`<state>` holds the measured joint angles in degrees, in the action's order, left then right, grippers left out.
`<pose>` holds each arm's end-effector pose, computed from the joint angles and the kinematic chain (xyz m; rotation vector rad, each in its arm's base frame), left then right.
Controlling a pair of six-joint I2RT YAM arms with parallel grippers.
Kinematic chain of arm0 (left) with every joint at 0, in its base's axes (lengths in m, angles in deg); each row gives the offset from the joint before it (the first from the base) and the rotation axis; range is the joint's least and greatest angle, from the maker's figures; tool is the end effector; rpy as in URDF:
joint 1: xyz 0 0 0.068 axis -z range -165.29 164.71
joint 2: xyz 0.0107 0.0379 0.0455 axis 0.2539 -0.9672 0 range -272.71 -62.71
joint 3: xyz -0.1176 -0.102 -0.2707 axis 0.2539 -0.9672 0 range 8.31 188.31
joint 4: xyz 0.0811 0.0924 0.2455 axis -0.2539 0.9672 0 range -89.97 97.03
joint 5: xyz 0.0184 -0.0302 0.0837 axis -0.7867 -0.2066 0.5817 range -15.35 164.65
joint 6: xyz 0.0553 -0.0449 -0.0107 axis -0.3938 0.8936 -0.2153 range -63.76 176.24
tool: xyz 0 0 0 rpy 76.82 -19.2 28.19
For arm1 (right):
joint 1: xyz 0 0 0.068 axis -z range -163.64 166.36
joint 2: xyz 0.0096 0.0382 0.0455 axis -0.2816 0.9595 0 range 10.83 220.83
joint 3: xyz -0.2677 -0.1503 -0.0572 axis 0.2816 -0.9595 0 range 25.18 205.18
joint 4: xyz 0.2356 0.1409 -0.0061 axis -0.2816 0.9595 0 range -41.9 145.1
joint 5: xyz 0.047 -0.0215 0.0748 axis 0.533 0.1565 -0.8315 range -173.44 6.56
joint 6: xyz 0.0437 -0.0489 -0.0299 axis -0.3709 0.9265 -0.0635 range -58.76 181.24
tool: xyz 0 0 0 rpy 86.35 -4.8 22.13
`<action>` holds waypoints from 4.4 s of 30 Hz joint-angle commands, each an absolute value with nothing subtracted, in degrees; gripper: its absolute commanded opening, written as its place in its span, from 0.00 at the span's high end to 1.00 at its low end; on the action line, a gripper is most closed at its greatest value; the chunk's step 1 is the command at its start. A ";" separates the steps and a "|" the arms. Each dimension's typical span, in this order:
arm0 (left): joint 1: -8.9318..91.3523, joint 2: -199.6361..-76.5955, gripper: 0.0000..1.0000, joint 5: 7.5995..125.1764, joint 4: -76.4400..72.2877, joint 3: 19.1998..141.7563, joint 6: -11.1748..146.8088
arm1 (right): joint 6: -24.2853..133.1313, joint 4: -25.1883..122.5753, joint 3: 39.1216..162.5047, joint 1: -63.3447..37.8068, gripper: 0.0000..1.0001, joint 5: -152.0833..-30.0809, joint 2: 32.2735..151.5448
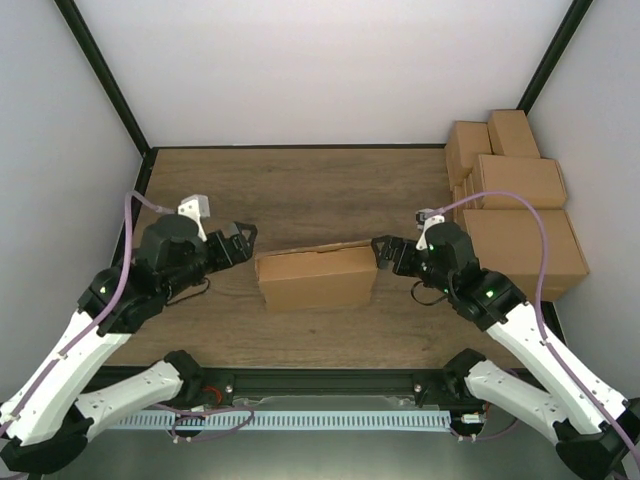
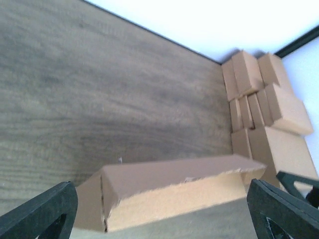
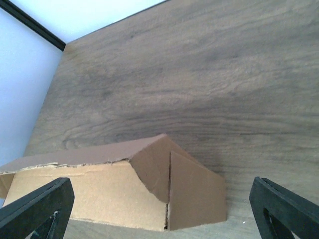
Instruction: Fold the paper box
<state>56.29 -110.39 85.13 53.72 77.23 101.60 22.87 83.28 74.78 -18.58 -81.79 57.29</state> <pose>0.1167 -0.0890 0.4173 -0.1836 2.2002 -0.6864 0.1474 0.1010 0.3375 0.0841 2.2153 0.7073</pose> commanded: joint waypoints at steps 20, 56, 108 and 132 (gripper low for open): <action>56.40 -102.48 0.00 112.60 45.16 64.05 118.43 | 34.59 72.53 71.56 -18.18 0.00 -84.38 56.66; 55.50 -96.83 0.00 70.77 46.40 62.95 128.26 | 14.51 101.45 95.40 -18.18 0.00 -90.33 74.62; 42.34 -106.74 0.00 55.14 24.51 46.15 129.45 | 27.49 81.42 79.90 -15.63 0.23 -84.18 66.21; 42.37 -105.89 0.29 55.41 24.99 42.78 130.00 | 28.02 82.15 75.79 -15.63 0.43 -88.25 66.49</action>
